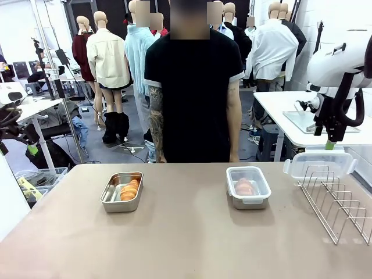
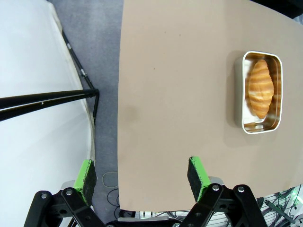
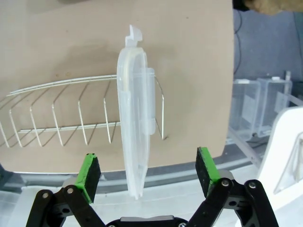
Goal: Place the bread in airtight containers.
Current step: Pick up one Airtight Container lid and hand it to the human.
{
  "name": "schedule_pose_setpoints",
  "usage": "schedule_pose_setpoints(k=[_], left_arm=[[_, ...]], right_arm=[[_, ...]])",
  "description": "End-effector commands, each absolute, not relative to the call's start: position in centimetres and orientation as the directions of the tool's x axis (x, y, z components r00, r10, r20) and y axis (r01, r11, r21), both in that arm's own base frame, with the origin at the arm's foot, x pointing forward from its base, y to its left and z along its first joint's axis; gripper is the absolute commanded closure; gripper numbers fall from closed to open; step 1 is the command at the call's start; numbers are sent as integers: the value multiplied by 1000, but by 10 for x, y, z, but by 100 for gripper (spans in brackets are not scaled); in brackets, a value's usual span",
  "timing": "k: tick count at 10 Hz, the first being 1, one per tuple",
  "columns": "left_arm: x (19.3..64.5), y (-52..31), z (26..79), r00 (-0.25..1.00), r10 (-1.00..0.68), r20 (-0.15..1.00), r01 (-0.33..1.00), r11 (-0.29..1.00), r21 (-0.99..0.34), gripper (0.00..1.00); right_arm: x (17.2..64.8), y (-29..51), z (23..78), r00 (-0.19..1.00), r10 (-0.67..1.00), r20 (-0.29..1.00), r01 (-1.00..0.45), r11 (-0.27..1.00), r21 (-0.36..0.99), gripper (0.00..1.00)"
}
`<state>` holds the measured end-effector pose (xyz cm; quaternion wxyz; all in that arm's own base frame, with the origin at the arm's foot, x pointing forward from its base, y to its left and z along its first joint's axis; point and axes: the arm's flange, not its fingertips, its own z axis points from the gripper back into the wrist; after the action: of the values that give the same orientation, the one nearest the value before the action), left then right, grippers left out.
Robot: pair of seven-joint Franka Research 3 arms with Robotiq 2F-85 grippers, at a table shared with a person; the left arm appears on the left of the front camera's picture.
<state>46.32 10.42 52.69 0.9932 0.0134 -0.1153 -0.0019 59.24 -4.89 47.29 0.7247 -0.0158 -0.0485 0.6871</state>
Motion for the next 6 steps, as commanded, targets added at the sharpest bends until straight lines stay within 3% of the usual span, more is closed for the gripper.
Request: schedule_pose_setpoints(k=[1, 4, 6], left_arm=[[462, 104, 528, 974, 8, 227, -18, 999, 39, 0], [462, 104, 528, 974, 8, 227, -18, 999, 39, 0], [462, 104, 528, 974, 8, 227, -18, 999, 39, 0]], right_arm=[[604, -51, 467, 28, 996, 88, -999, 32, -41, 0], [623, -48, 446, 120, 992, 44, -992, 122, -39, 0], [633, -46, 436, 99, 995, 23, -995, 99, -28, 0]])
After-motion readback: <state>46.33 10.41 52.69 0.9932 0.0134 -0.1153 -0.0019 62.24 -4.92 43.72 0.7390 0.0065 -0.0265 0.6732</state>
